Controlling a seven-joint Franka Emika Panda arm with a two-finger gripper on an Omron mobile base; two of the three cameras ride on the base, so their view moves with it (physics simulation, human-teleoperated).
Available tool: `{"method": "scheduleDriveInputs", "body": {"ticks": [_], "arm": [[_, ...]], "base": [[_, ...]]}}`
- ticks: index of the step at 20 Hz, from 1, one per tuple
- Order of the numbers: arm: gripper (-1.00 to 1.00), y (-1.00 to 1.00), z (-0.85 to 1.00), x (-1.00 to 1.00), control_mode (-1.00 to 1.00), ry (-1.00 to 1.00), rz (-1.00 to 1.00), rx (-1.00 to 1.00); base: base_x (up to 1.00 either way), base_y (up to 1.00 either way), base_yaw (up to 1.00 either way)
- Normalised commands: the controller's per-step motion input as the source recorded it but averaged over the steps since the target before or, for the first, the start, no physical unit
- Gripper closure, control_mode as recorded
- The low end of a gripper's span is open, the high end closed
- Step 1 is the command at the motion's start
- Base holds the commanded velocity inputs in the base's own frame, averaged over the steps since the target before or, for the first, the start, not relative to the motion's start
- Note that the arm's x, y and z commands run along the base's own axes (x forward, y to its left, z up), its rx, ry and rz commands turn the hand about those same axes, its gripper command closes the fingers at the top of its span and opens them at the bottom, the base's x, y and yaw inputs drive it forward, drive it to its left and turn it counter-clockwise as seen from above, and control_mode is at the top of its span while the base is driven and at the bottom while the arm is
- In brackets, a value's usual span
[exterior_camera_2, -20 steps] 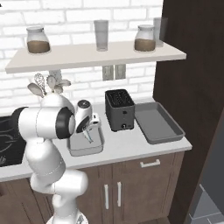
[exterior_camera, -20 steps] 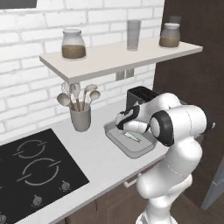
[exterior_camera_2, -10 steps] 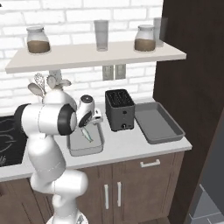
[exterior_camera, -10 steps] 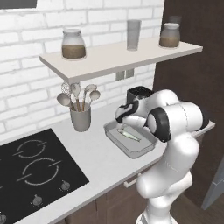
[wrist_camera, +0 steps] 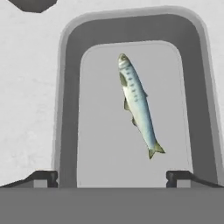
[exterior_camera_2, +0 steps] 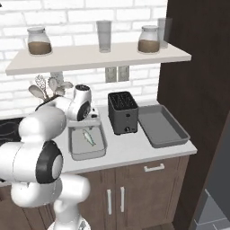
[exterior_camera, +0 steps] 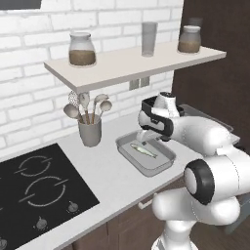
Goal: Place one mushroom and one fish in each tupperware on the nearby counter, to pack two identical lunches.
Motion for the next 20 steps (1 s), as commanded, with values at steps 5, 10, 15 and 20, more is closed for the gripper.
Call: {"method": "scheduleDriveInputs", "body": {"ticks": [5,10,15,20], "arm": [[-1.0,-0.27,0.73,-1.0,-1.0,0.24,0.01,-0.19],[-1.0,-0.34,0.26,-1.0,-1.0,-0.19,0.03,-0.18],[-1.0,-0.32,0.73,-0.82,-1.0,-0.23,0.0,0.04],[-1.0,-0.12,0.98,-0.86,-1.0,-0.09,-0.01,0.16]], "base": [[0.0,0.0,0.0],[0.0,0.0,0.0],[0.0,0.0,0.0],[0.0,0.0,0.0]]}}
